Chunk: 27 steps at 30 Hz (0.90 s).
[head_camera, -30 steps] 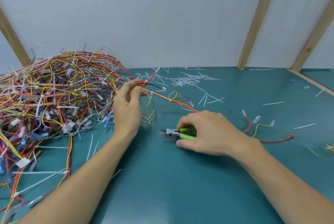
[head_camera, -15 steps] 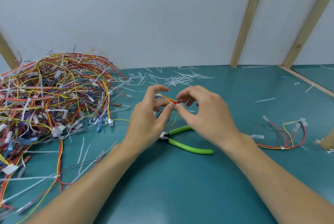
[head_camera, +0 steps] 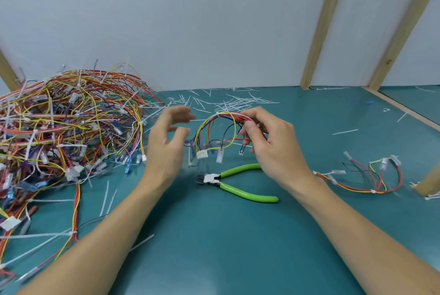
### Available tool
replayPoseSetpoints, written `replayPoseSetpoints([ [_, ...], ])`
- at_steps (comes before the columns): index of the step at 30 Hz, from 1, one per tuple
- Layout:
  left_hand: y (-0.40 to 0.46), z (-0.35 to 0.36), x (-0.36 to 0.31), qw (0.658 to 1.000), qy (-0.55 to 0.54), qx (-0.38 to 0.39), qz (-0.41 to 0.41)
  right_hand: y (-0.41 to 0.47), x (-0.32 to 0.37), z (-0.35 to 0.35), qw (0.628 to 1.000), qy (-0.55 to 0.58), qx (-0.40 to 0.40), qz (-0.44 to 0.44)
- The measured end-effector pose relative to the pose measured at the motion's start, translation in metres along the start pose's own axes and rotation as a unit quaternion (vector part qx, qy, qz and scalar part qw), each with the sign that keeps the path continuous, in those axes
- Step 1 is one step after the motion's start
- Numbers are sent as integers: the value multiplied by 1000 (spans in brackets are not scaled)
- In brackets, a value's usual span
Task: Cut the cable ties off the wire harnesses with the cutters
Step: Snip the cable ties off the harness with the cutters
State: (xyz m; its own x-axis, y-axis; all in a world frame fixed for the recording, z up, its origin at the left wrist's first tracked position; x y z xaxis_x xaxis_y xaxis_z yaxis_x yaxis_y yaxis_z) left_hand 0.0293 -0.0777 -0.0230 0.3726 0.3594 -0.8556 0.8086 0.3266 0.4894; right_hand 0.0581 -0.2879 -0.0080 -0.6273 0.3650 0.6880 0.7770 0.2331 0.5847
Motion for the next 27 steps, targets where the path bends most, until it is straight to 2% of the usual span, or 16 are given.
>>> replayPoseSetpoints([
  [4,-4,19,1,990,-55,123,-35,-1,-1,5,998,49,36,8],
  [8,-4,22,-3,986,-81,143,-31,2,-8,5,998,37,33,27],
  [11,-2,19,1,977,-119,156,-83,3,-10,0,1000,-8,-8,13],
  [15,-7,24,8,933,-196,223,-205,4,-12,-9,997,-60,-47,7],
  [19,-9,27,11,895,-271,242,-257,4,-19,-13,994,-84,-53,45],
  [23,-11,28,13,871,-311,244,-293,4,-22,-16,991,-104,-50,66],
  [27,-10,27,18,825,-393,215,-344,7,-24,-12,993,-94,-21,63],
])
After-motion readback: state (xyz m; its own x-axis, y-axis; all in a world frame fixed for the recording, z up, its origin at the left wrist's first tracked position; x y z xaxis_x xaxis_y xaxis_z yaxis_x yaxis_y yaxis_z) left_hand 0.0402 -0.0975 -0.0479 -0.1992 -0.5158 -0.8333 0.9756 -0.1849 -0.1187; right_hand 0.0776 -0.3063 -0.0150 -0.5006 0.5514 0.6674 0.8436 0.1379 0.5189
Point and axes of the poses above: each hand's wrist, its own y-axis towards the middle knuckle, its own z-axis out of the palm, x = y × z, the point moved 6 cm from there along y, towards the middle knuckle, and after that the axes turned 3 degrees about -z, right-handed, at the moved point
